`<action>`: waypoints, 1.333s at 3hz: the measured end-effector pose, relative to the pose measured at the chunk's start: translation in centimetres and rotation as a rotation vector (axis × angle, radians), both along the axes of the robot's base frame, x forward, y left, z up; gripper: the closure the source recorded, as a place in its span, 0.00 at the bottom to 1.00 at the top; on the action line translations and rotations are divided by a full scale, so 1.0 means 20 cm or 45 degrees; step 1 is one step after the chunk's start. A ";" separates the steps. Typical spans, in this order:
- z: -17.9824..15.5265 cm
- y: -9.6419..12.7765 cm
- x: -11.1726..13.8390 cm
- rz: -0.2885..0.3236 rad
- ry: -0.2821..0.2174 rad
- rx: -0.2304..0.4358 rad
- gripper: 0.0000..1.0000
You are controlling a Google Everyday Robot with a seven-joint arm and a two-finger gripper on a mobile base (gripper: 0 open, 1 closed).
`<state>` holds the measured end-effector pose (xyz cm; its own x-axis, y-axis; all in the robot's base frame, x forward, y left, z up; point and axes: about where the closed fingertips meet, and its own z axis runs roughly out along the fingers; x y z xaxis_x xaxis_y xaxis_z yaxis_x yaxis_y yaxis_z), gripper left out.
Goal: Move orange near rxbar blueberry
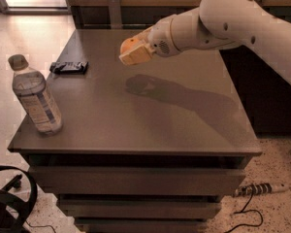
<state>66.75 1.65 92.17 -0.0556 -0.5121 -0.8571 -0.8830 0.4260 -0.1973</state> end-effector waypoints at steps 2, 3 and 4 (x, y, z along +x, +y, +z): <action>-0.18 0.41 0.12 0.062 0.006 -0.084 1.00; -0.18 0.41 0.12 0.063 0.007 -0.084 1.00; -0.27 0.57 0.18 0.125 0.042 -0.077 1.00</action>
Offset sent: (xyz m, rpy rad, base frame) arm 0.0385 0.1153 -0.0614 -0.1091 0.0191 0.0624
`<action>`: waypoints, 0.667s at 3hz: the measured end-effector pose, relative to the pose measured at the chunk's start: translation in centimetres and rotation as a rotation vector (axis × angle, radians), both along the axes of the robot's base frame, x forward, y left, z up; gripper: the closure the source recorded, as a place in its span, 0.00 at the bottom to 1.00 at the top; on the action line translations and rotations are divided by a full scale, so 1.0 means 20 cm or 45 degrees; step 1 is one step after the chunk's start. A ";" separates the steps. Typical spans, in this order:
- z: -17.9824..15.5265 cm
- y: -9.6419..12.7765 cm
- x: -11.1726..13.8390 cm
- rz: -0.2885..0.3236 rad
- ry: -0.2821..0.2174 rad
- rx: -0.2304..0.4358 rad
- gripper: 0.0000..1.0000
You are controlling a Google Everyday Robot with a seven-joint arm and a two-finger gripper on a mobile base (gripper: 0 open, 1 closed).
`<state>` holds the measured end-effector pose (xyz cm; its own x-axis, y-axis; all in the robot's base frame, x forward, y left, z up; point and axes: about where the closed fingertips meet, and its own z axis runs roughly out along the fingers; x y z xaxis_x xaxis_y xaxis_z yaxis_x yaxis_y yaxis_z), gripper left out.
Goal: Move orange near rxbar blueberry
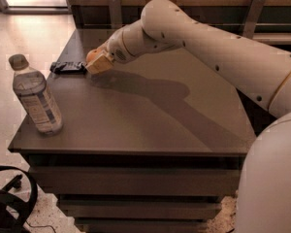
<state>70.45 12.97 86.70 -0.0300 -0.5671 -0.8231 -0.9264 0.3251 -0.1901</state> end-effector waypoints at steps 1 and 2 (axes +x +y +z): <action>-0.11 0.13 0.08 0.025 0.038 0.001 1.00; -0.19 0.14 0.12 -0.003 0.056 0.008 1.00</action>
Offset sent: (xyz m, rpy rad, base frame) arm 0.0386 0.0278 -0.0547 0.0150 0.0566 -0.0424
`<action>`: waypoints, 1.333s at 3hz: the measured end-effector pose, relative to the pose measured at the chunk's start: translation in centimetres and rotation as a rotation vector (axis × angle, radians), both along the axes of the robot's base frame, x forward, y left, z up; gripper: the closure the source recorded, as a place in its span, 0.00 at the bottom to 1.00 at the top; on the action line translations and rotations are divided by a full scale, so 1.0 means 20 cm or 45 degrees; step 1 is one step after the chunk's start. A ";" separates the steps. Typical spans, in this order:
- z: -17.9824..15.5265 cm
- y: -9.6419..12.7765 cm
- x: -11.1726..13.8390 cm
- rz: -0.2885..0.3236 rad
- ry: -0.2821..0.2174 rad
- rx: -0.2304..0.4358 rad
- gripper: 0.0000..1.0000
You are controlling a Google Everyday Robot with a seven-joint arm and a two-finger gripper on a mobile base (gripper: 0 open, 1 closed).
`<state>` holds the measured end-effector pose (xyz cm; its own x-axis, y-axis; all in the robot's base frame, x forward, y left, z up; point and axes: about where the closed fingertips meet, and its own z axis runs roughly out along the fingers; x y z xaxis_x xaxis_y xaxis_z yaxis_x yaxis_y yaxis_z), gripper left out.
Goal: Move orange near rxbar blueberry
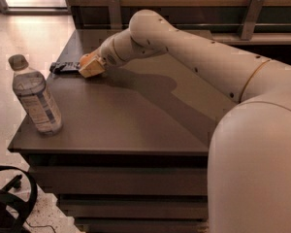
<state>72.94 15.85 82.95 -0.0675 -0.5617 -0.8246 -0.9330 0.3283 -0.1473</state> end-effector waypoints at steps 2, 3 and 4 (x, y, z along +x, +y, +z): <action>0.02 0.00 0.00 0.000 0.000 0.000 0.60; 0.02 0.00 0.00 0.001 0.000 0.000 0.35; 0.02 0.00 0.00 0.001 0.000 0.000 0.12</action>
Offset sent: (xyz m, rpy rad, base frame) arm 0.0000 0.0001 0.0029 0.0000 0.0001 0.0002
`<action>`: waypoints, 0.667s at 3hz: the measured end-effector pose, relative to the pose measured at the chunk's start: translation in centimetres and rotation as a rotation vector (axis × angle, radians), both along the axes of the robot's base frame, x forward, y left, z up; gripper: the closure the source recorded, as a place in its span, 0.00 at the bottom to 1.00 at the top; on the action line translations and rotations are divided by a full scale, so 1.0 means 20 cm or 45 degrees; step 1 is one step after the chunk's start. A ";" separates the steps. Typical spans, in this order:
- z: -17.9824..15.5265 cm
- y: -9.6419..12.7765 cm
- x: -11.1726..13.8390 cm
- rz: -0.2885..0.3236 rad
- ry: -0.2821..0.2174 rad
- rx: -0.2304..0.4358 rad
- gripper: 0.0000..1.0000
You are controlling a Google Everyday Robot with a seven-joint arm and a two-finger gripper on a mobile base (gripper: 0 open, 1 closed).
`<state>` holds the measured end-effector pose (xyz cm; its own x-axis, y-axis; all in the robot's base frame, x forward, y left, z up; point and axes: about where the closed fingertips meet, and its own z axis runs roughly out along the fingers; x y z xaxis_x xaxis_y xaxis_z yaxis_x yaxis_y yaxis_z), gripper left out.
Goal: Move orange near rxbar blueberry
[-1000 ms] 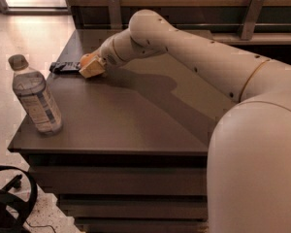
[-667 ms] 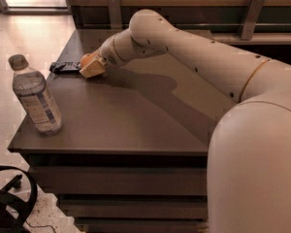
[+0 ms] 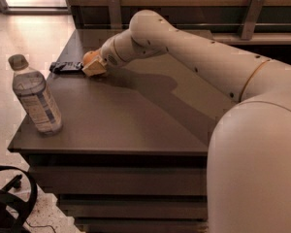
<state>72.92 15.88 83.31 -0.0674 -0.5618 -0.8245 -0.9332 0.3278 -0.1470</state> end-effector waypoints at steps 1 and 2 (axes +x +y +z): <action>-0.01 0.01 0.00 0.005 0.003 0.000 0.00; -0.01 0.01 0.00 0.005 0.003 0.000 0.00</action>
Offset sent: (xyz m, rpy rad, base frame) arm -0.0007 0.0022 -0.0014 -0.0003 0.0021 0.0034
